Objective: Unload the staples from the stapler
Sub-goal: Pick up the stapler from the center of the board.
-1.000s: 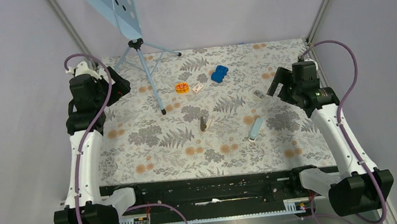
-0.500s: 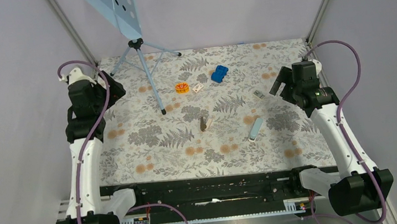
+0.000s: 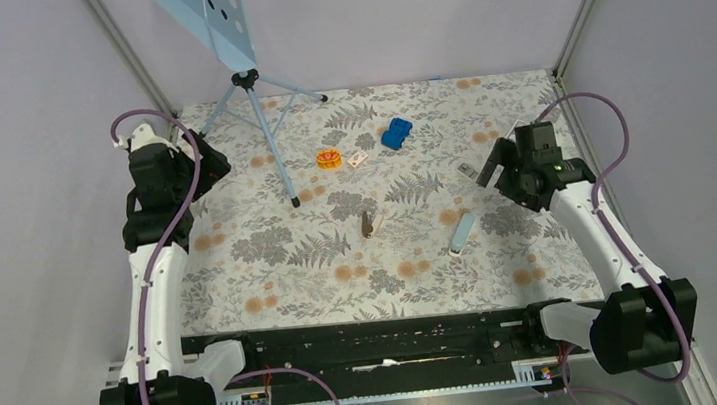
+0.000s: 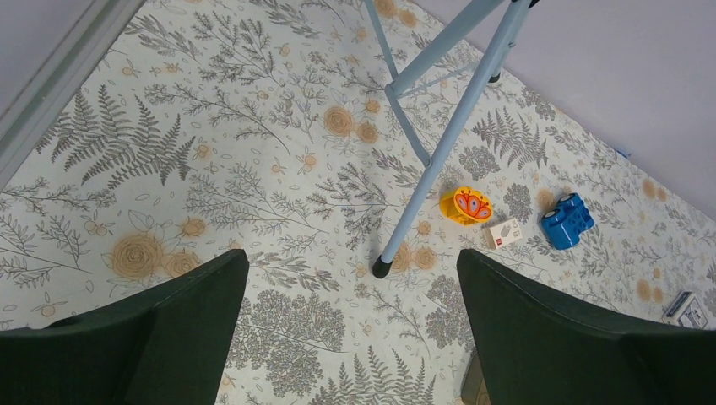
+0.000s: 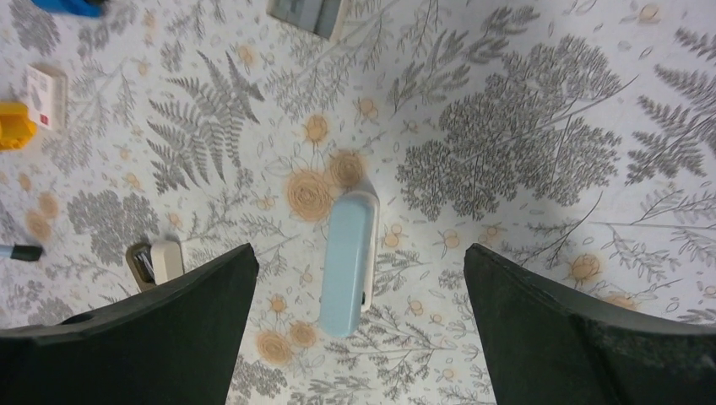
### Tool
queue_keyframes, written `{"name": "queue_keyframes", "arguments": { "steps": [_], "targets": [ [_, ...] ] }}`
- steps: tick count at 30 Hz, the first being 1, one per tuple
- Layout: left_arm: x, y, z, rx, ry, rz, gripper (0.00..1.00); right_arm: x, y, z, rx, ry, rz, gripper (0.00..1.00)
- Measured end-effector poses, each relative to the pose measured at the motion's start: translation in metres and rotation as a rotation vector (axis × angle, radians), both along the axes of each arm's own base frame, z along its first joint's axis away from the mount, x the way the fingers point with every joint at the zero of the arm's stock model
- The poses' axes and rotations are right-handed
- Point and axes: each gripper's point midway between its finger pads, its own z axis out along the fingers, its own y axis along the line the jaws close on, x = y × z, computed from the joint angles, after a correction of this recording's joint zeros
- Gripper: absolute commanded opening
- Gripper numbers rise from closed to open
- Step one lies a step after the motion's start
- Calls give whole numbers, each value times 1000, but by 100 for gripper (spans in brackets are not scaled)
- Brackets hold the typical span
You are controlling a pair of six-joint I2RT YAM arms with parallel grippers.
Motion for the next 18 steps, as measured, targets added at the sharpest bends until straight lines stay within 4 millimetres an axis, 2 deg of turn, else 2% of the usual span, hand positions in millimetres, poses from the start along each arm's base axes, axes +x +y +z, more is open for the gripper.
{"name": "queue_keyframes", "arguments": {
  "steps": [6, 11, 14, 18],
  "targets": [
    [7, -1, -17, -28, 35, 5, 99, -15, 14, -26, 35, 78, 21, 100],
    [6, -2, -34, -55, 61, 20, 99, -34, 44, -48, 59, 147, 66, 97],
    [7, -4, -36, -66, 59, 15, 99, -46, 58, -66, 67, 205, 83, 89],
    [10, -9, -35, -80, 52, -16, 99, -57, 64, -87, 69, 257, 77, 78]
  ]
}}
